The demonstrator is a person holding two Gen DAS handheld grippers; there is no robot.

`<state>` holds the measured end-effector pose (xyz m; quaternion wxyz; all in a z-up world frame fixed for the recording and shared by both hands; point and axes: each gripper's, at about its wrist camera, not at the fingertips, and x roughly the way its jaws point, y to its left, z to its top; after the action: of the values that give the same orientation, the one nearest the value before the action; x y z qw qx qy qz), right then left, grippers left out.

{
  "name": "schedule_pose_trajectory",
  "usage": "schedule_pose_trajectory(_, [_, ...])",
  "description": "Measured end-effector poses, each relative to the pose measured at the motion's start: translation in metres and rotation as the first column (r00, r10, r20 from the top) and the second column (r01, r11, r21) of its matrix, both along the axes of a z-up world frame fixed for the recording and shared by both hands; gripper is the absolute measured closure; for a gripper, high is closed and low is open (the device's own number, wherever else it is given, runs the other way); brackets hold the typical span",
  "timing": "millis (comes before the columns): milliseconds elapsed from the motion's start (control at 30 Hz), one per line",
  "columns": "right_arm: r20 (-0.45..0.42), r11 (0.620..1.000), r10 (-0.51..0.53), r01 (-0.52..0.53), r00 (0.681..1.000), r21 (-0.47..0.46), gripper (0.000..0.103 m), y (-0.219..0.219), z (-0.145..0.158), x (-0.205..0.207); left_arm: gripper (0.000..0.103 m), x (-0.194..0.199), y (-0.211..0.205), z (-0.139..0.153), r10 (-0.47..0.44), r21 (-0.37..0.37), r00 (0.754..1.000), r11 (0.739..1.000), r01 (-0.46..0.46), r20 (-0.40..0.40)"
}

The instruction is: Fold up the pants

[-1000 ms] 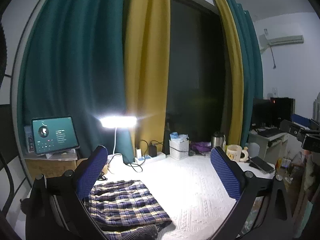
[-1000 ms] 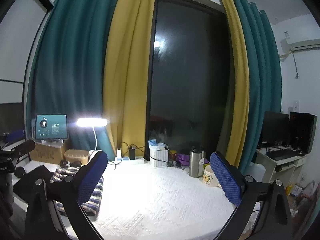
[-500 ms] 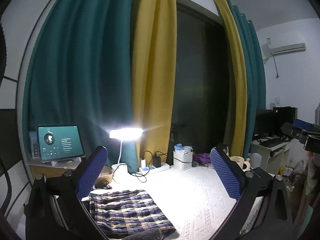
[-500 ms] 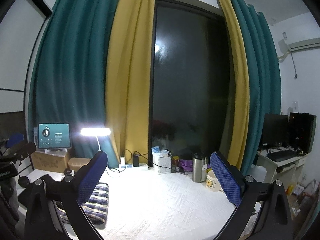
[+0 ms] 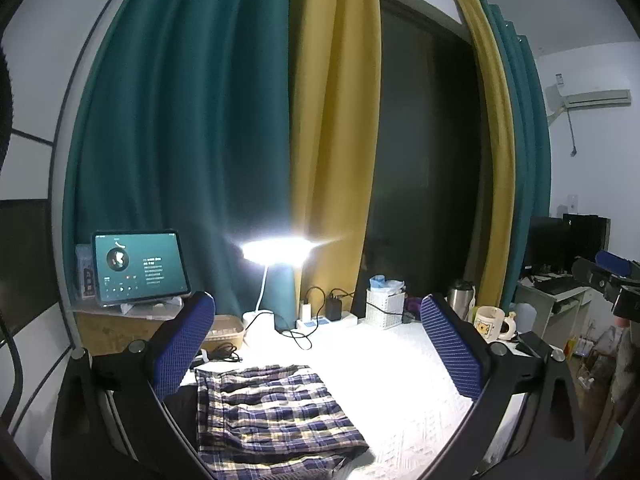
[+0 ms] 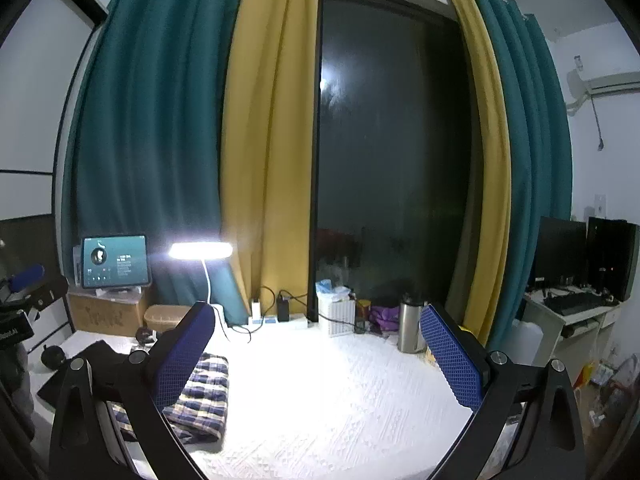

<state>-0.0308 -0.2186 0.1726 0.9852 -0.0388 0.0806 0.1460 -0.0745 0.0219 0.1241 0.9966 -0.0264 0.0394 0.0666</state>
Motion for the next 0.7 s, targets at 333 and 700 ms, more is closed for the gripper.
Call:
schedule_pose_trajectory(333, [-0.023,1.000,0.001,-0.001,1.000,0.004,0.000,0.0017,-0.0064,0.0057,0.001,0.0040,-0.0027,-0.0024,-0.014,0.011,0.999,1.000,0.014,-0.033])
schedule_pose_trajectory(700, [-0.027,1.000,-0.007,0.007,1.000,0.010,0.000,0.0038,-0.0104,0.0051,0.001,0.0090,-0.0028,-0.0048,-0.032,0.005,0.998,0.999,0.032,-0.048])
